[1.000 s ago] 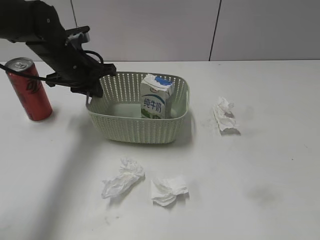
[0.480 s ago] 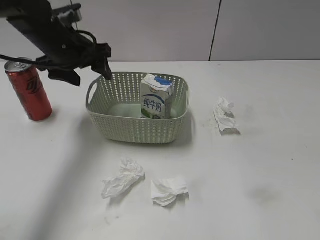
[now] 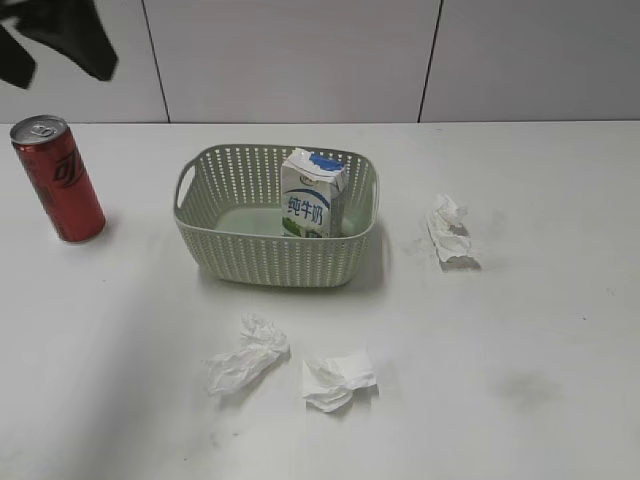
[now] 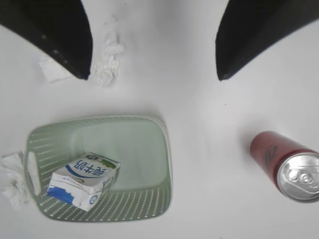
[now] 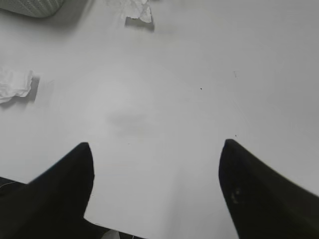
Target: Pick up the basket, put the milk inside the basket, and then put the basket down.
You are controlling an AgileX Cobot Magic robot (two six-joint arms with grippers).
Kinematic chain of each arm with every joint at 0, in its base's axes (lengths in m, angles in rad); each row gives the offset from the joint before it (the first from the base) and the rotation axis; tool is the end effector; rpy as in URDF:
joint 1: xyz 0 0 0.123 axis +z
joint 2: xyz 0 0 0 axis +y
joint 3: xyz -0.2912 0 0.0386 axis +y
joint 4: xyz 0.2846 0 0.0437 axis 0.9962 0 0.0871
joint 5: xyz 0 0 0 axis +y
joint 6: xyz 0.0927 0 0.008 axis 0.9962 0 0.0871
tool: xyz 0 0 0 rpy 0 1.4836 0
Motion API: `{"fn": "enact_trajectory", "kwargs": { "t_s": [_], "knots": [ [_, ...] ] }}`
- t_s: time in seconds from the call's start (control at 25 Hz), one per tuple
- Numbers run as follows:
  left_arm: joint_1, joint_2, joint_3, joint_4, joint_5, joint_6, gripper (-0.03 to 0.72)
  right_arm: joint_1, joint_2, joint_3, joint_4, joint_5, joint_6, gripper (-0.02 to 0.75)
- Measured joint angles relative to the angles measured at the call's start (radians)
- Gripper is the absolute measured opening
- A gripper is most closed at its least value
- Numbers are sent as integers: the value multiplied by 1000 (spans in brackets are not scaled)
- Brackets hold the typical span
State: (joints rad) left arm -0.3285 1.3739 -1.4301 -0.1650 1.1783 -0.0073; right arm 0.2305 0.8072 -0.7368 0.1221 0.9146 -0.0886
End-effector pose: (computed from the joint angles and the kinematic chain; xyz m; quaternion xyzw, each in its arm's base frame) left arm 0.2887 -0.1133 0.3968 0.1436 0.9503 -0.1247 0.2465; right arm 0.1648 0.0479 0.3113 -0.1308 0.9332 0.0811 0.3246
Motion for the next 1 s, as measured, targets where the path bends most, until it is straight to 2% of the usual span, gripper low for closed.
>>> {"fn": "enact_trajectory", "kwargs": {
  "t_s": [0.12,0.24,0.44,0.72,1.0],
  "knots": [
    [0,-134,13,15,24,7,577,0,-40,4,10,17,0,592],
    [0,-277,90,43,31,7,576,0,-104,6,13,35,0,592],
    [0,-542,344,64,38,7,575,0,-247,27,15,40,0,592],
    [0,-898,698,113,14,7,575,0,-467,184,15,115,-2,592],
    [0,-1093,895,165,-80,17,575,0,-570,293,-22,81,-22,592]
  ]
}}
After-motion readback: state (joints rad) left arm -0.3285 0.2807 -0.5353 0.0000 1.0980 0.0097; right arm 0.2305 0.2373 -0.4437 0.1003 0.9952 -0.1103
